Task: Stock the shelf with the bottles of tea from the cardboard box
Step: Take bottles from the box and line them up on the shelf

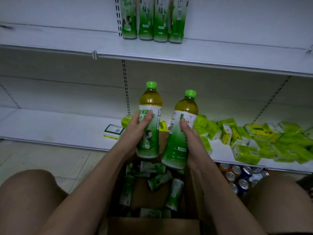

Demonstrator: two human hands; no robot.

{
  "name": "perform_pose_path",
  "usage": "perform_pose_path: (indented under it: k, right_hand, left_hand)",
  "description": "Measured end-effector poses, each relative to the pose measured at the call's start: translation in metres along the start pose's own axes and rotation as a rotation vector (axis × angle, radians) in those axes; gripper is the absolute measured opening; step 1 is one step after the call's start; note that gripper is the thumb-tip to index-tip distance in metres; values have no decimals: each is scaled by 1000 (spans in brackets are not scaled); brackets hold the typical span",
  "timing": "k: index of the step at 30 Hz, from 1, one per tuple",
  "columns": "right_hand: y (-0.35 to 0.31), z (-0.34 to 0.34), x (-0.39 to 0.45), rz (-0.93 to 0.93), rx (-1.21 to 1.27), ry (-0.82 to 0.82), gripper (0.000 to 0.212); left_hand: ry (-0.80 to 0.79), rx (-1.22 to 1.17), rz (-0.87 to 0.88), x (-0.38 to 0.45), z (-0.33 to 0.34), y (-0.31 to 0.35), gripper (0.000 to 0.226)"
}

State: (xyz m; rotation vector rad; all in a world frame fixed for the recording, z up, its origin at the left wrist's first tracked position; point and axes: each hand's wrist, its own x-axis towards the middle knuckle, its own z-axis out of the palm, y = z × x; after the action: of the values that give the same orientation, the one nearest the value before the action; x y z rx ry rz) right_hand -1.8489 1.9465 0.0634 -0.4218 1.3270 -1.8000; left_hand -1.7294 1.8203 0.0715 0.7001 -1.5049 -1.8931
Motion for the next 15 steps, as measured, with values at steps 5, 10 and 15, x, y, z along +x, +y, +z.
perform_pose_path:
  k: [5, 10, 15]
  right_hand:
    - [-76, 14, 7, -186, -130, -62, 53]
    - [-145, 29, 21, -371, -213, -103, 61]
    - [-197, 43, 35, -531, -242, -63, 57]
  left_hand:
    - [-98, 6, 173, 20, 7, 75, 50]
    - [-143, -57, 259, 43, 23, 150, 64]
    - [-110, -51, 319, 77, 41, 204, 85]
